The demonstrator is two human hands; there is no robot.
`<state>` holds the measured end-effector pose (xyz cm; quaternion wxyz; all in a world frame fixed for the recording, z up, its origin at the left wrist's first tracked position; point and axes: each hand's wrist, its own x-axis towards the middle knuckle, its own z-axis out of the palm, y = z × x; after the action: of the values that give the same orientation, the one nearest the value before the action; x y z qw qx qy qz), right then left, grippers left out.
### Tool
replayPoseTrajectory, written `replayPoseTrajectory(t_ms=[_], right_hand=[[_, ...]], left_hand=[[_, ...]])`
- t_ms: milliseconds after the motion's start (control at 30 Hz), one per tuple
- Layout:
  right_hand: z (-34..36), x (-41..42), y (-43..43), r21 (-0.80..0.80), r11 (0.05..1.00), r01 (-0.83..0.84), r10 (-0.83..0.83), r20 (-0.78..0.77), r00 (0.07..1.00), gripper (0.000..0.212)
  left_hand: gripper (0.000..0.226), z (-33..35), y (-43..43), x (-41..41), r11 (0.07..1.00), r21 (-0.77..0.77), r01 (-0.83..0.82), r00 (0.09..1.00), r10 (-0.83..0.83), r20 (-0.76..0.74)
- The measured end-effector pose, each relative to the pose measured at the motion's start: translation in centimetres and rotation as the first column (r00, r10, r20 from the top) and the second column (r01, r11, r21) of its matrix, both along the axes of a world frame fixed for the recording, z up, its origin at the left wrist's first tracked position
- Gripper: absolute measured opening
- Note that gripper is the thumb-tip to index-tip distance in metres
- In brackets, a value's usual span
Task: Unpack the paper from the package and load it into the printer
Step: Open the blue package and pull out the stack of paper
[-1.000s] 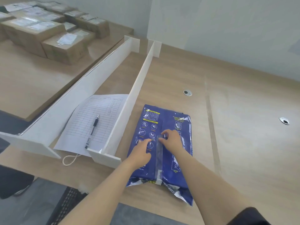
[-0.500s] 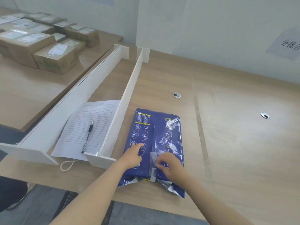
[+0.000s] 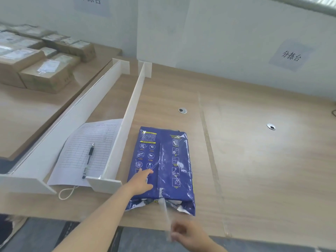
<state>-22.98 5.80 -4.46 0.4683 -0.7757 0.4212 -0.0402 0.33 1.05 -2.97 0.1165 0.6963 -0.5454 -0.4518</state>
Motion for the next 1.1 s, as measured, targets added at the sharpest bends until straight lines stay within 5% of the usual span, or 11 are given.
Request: replayPoseTrajectory(t_ms=[200, 333, 467, 567, 667, 867, 1100], right_hand=[[-0.6, -5.1, 2.1, 0.300, 0.933, 0.198, -0.159, -0.148, 0.976, 0.023], [1.5, -5.2, -0.6, 0.493, 0.722, 0.485, -0.294, -0.415, 0.861, 0.008], [3.0, -3.6, -3.9, 0.293, 0.863, 0.411, -0.196, -0.555, 0.809, 0.029], [3.1, -1.1, -5.6, -0.029, 0.939, 0.343, -0.325, -0.402, 0.856, 0.036], [2.7, 2.2, -6.2, -0.221, 0.963, 0.153, -0.223, -0.338, 0.914, 0.028], [1.2, 6.7, -6.0, -0.261, 0.957, -0.127, -0.043, -0.560, 0.827, 0.070], [1.2, 7.1, -7.0, -0.271, 0.943, -0.193, -0.015, -0.614, 0.789, 0.059]], left_hand=[[0.060, -0.2, 0.0, 0.2, 1.000, -0.004, 0.030, 0.999, -0.030, 0.018], [0.062, -0.4, 0.3, 0.0, 0.998, -0.035, 0.061, 0.997, -0.059, 0.049], [0.068, -0.8, 0.5, 0.0, 0.995, -0.038, 0.096, 0.993, -0.093, 0.079], [0.072, -0.9, 0.7, 0.0, 0.992, -0.040, 0.117, 0.989, -0.113, 0.095], [0.078, -0.8, 1.1, -0.2, 0.981, -0.036, 0.191, 0.966, -0.182, 0.182], [0.085, -1.4, 1.6, -0.7, 0.971, -0.040, 0.237, 0.936, -0.217, 0.279], [0.082, -1.7, 1.6, -0.8, 0.969, -0.041, 0.243, 0.925, -0.219, 0.311]])
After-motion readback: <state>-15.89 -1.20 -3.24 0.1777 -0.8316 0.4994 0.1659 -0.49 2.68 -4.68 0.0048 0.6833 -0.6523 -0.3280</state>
